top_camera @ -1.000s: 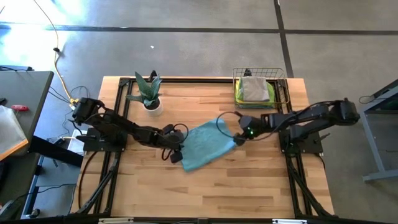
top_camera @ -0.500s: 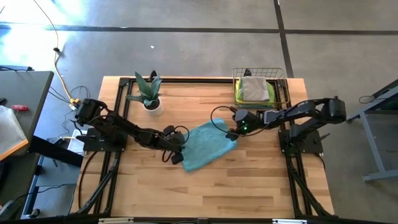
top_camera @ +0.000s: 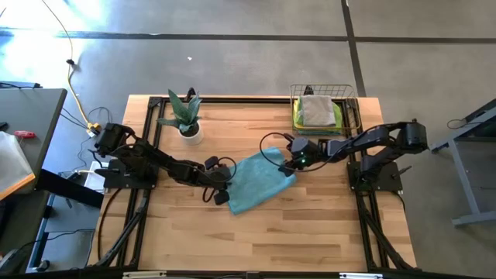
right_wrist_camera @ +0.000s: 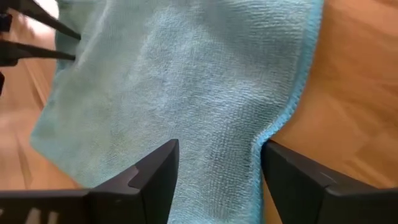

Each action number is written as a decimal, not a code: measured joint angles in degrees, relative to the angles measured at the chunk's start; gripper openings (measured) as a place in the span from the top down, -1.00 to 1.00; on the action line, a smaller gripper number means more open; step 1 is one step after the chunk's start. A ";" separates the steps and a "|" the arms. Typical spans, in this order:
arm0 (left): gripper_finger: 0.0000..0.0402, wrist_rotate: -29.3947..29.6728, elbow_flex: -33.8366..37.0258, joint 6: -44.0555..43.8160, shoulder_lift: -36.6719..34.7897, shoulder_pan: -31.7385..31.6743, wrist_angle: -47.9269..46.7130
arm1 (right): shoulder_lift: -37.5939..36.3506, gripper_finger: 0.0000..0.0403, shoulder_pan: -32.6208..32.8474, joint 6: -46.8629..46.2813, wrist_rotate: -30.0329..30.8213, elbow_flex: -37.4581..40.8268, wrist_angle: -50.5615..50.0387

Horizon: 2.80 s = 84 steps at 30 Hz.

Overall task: Fold microfiber towels
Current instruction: Fold the blue towel

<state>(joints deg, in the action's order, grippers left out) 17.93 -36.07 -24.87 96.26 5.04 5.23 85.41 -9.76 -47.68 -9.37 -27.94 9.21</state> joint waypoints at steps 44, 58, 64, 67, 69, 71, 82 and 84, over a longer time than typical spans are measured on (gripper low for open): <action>0.50 -5.46 0.00 0.33 -0.65 0.02 1.69 | 1.87 1.00 2.62 10.46 19.10 -23.43 -45.14; 0.50 -11.04 -0.02 4.21 -0.73 0.00 1.67 | 12.39 1.00 11.35 0.54 19.02 -32.78 -44.33; 0.50 -11.25 -0.02 5.63 -0.73 0.02 1.57 | 18.26 1.00 14.68 0.11 21.06 -40.46 -45.29; 0.50 -11.23 -0.04 6.14 -0.73 0.25 1.45 | 21.25 1.00 15.72 0.11 21.07 -43.59 -45.39; 0.50 -11.23 -0.04 6.65 -0.73 0.67 1.41 | 23.08 1.00 16.29 0.11 21.06 -45.46 -45.54; 0.50 -11.19 -0.04 6.64 -0.73 1.19 1.20 | 24.60 1.00 16.68 0.11 21.07 -47.29 -45.68; 0.50 -9.09 -0.09 7.11 -0.80 4.55 0.55 | 26.14 1.00 18.04 -2.75 22.97 -50.14 -45.40; 0.50 -8.60 -0.09 7.12 -0.78 4.85 0.50 | 26.14 1.00 18.62 -3.47 22.95 -50.14 -45.18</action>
<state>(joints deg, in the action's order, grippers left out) 9.33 -36.16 -17.75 95.48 9.89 5.73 111.55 8.86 -51.15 13.58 -78.08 -35.97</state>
